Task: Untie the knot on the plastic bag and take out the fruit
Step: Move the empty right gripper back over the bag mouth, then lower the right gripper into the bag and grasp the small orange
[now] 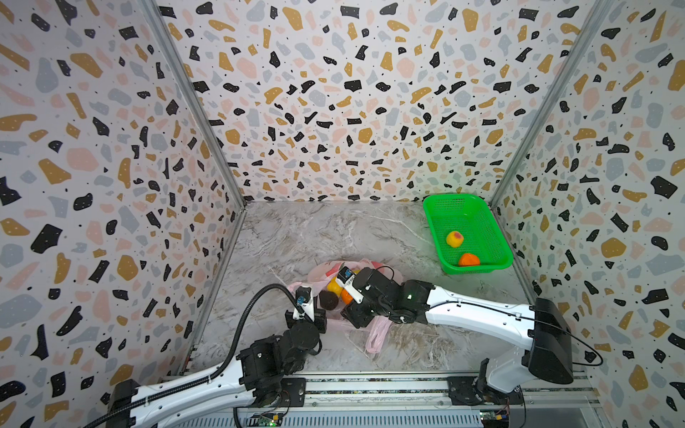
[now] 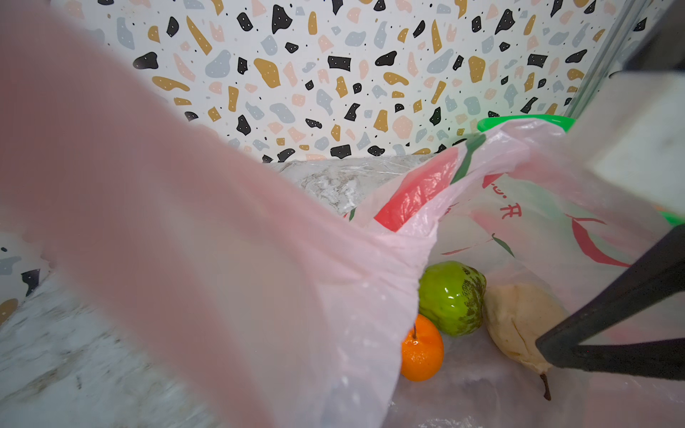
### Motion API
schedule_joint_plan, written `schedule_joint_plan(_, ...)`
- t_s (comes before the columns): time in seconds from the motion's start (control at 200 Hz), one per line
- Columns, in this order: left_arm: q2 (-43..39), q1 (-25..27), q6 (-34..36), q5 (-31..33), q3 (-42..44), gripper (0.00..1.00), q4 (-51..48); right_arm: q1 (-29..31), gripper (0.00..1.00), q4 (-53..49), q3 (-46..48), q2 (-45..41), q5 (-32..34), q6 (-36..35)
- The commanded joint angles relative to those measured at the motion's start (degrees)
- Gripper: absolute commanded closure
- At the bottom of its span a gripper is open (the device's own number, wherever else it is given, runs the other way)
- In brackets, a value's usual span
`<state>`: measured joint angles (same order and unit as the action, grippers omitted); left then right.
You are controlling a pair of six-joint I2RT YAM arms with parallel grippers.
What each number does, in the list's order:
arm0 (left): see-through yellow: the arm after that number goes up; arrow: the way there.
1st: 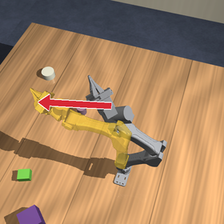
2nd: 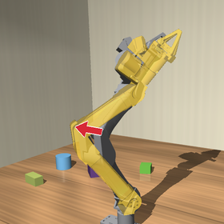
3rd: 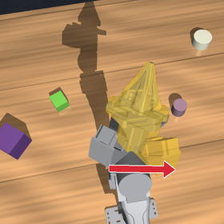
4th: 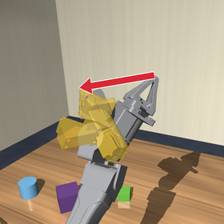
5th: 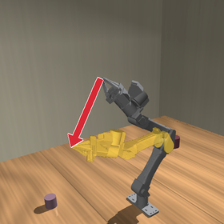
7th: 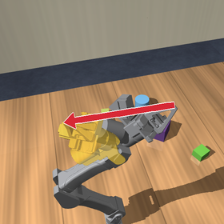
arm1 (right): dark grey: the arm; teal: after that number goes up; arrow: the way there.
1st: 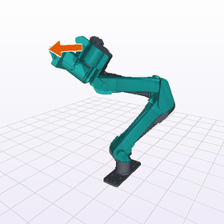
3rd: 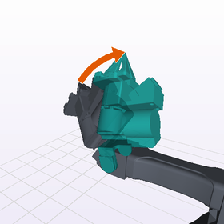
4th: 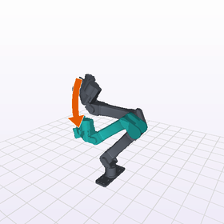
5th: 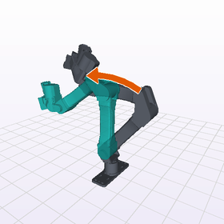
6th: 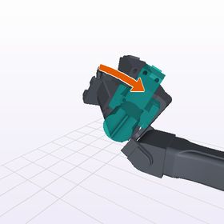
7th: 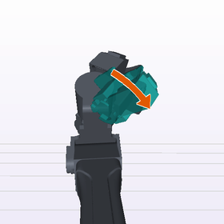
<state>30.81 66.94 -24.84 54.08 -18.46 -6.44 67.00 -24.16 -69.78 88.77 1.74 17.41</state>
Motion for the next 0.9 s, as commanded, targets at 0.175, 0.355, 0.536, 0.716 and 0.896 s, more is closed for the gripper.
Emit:
schedule_joint_plan(0.175, -0.6, 0.3, 0.0, 1.0, 0.0, 1.00, 0.3, 0.7, 0.33, -1.2, 3.5, 1.8, 2.3, -0.7)
schedule_joint_plan(0.355, -0.9, 0.3, 0.1, 1.3, -0.2, 1.00, 0.3, 0.7, 0.33, -3.3, 2.7, 5.4, 1.3, -0.5)
schedule_joint_plan(0.536, -1.2, 0.3, 0.1, 1.3, -0.3, 1.00, 0.0, 0.5, 0.32, -5.0, 1.6, 8.6, 0.7, -0.4)
schedule_joint_plan(0.716, -1.1, 0.4, -0.1, 0.7, 0.3, 1.00, 0.3, -2.3, 0.31, -6.5, -4.2, 12.4, -0.5, -0.7)
schedule_joint_plan(0.896, -1.2, 0.4, 0.0, 0.5, 0.3, 1.00, 0.2, -6.2, 0.30, -6.6, -12.0, 16.7, 1.2, -1.5)
